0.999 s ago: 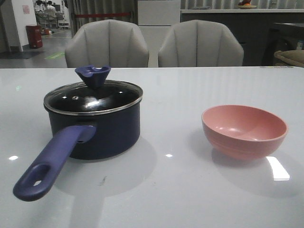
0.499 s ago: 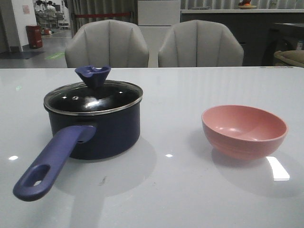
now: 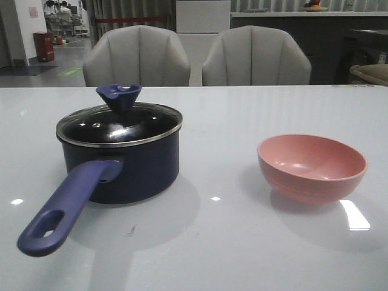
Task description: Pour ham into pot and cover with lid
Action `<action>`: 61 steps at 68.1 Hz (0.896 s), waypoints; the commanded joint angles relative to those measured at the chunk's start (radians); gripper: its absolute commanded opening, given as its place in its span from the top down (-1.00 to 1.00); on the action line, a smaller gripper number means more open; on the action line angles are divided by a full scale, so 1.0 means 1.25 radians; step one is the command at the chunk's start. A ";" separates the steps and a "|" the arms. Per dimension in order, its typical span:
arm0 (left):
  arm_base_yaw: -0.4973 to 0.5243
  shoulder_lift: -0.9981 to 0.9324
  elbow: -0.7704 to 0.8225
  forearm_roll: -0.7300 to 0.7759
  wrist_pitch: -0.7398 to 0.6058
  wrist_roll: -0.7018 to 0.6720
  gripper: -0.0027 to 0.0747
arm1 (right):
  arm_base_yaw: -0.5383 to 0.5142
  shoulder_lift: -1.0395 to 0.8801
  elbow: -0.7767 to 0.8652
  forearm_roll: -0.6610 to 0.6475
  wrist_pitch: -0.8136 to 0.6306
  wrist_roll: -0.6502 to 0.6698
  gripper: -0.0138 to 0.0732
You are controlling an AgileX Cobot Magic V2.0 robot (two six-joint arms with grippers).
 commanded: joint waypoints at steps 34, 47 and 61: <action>-0.005 -0.066 0.005 -0.013 -0.071 -0.005 0.58 | -0.002 0.005 -0.023 -0.001 -0.062 -0.002 0.34; -0.005 -0.066 0.018 -0.012 -0.079 -0.005 0.58 | -0.002 0.005 -0.023 -0.001 -0.062 -0.002 0.34; 0.071 -0.107 0.095 0.127 -0.142 -0.005 0.58 | -0.002 0.005 -0.023 -0.001 -0.062 -0.002 0.34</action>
